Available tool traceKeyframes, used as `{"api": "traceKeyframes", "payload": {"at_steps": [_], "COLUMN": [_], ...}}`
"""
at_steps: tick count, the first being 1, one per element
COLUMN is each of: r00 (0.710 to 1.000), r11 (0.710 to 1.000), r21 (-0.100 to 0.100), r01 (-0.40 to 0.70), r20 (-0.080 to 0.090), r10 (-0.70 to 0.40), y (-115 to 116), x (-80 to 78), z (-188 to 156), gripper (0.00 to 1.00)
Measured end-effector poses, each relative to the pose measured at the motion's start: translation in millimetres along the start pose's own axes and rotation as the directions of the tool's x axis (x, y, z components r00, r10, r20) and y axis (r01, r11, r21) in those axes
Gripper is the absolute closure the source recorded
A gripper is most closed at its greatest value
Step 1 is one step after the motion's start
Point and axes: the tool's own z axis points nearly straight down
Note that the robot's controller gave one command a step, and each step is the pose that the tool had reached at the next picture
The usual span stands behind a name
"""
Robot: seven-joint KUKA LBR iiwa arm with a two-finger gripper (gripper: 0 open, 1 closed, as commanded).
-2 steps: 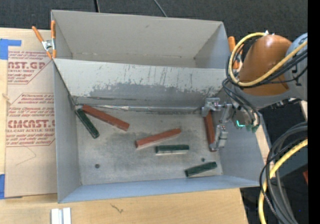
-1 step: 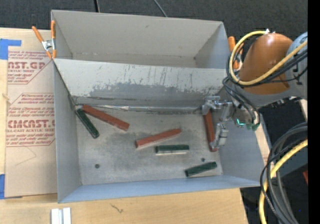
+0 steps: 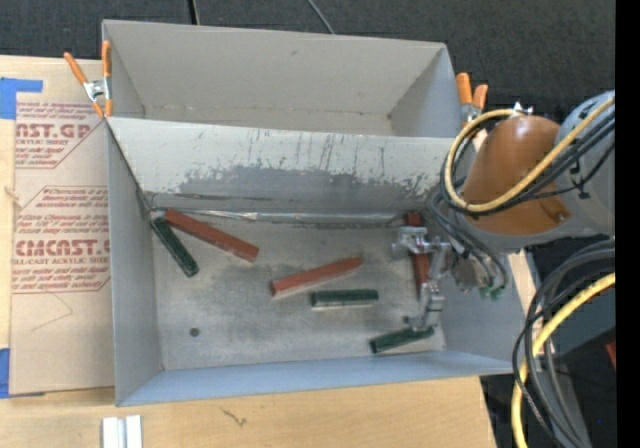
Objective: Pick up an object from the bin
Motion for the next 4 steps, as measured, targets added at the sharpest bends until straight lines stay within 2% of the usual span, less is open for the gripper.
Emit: {"api": "traceKeyframes", "payload": {"at_steps": [1, 2, 3, 4], "r00": [0.994, 0.987, 1.0, 1.0], "r11": [0.994, 0.988, 1.0, 1.0], "r21": [-0.002, -0.001, -0.003, -0.003], "r01": [-0.107, -0.157, 0.017, 0.017], "r20": [-0.012, -0.011, -0.007, -0.007], "r10": [0.107, 0.157, -0.017, -0.017], "y": [-8, -10, 44, 44], "x": [20.7, 23.7, -20.5, -20.5], "z": [34, 38, 47, 47], "gripper": [0.0, 0.0, 1.0, 1.0]}}
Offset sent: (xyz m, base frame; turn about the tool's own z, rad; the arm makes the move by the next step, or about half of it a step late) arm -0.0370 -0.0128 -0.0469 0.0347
